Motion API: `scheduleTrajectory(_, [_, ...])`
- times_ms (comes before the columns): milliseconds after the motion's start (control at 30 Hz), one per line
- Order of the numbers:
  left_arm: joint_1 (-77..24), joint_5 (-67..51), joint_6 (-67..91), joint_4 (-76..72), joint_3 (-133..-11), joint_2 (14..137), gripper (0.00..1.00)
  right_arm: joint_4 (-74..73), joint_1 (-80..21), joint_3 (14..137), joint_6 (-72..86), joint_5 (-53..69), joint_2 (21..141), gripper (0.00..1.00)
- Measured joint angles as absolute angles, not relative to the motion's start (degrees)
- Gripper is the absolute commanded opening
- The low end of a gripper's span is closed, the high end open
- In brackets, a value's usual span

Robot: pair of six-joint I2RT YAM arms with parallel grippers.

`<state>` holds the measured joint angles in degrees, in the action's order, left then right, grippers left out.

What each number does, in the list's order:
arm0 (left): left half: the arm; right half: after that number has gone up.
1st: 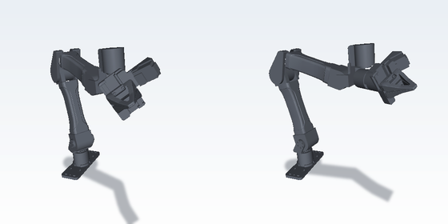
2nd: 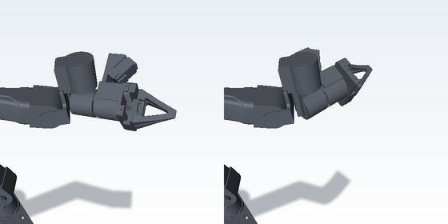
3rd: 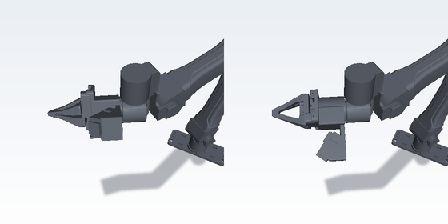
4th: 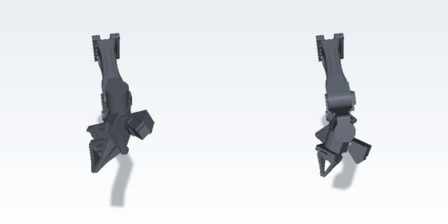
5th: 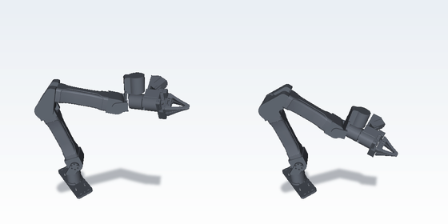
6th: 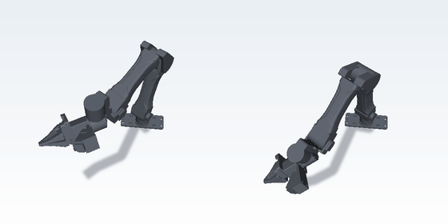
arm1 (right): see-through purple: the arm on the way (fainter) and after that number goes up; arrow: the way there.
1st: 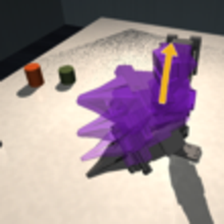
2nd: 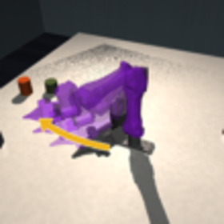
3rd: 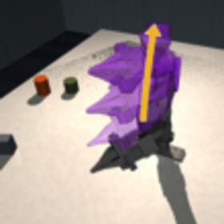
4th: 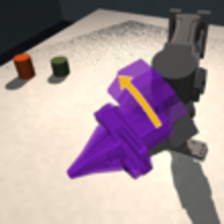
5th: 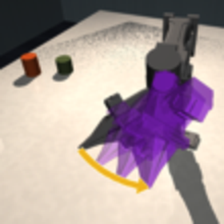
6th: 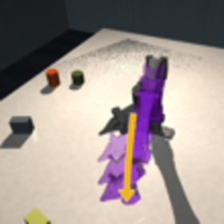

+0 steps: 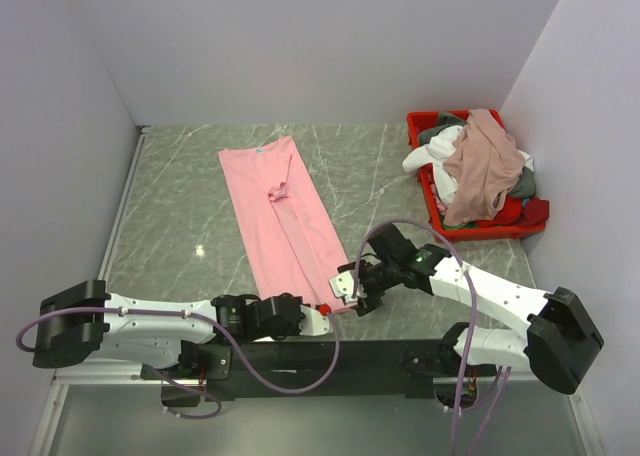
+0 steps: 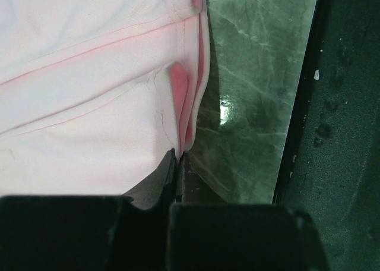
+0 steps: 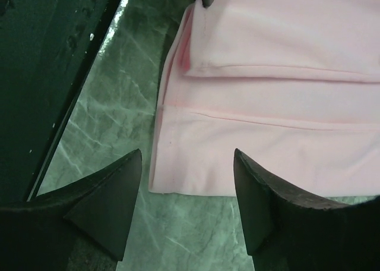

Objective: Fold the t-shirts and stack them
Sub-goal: Fold the tshirt

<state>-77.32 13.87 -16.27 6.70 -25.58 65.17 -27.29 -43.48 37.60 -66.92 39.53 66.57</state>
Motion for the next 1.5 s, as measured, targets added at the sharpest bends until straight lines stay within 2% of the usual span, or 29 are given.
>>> scheduleTrajectory(400, [-77.32,13.82,-15.46,6.57,-24.62,60.93,0.00,-24.16,-48.10,31.83,-71.29,32.73,66.94,0.70])
scheduleTrajectory(700, [-77.32,13.23,-15.53,7.79,-24.60,62.13,0.00,-18.65,-52.42,29.21,-71.68,23.90,70.00,0.63])
scheduleTrajectory(800, [-77.32,13.13,-15.55,7.44,-24.60,62.35,0.00,-16.27,-54.08,29.19,-71.90,21.63,70.89,0.55])
scheduleTrajectory(867, [-77.32,13.10,-15.59,7.99,-24.56,62.39,0.00,-15.73,-54.37,29.17,-72.47,20.51,71.35,0.43])
scheduleTrajectory(900, [-77.32,13.06,-15.62,8.27,-24.53,62.50,0.00,-15.16,-54.52,29.12,-72.66,19.49,71.94,0.32])
scheduleTrajectory(933, [-77.32,13.06,-15.64,8.40,-24.43,62.50,0.00,-14.94,-54.59,29.12,-72.99,19.22,72.14,0.26])
scheduleTrajectory(1033, [-77.32,13.04,-15.59,7.81,-24.36,62.76,0.00,-13.34,-55.29,28.97,-72.90,17.43,73.30,0.11])
scheduleTrajectory(1133, [-77.32,12.86,-15.59,7.62,-24.36,62.78,0.00,-12.49,-55.57,28.58,-72.95,16.91,73.25,0.00])
scheduleTrajectory(1500, [-77.32,11.22,-15.79,6.57,-24.36,62.30,0.00,-14.02,-53.87,26.98,-72.47,20.14,67.24,0.00])
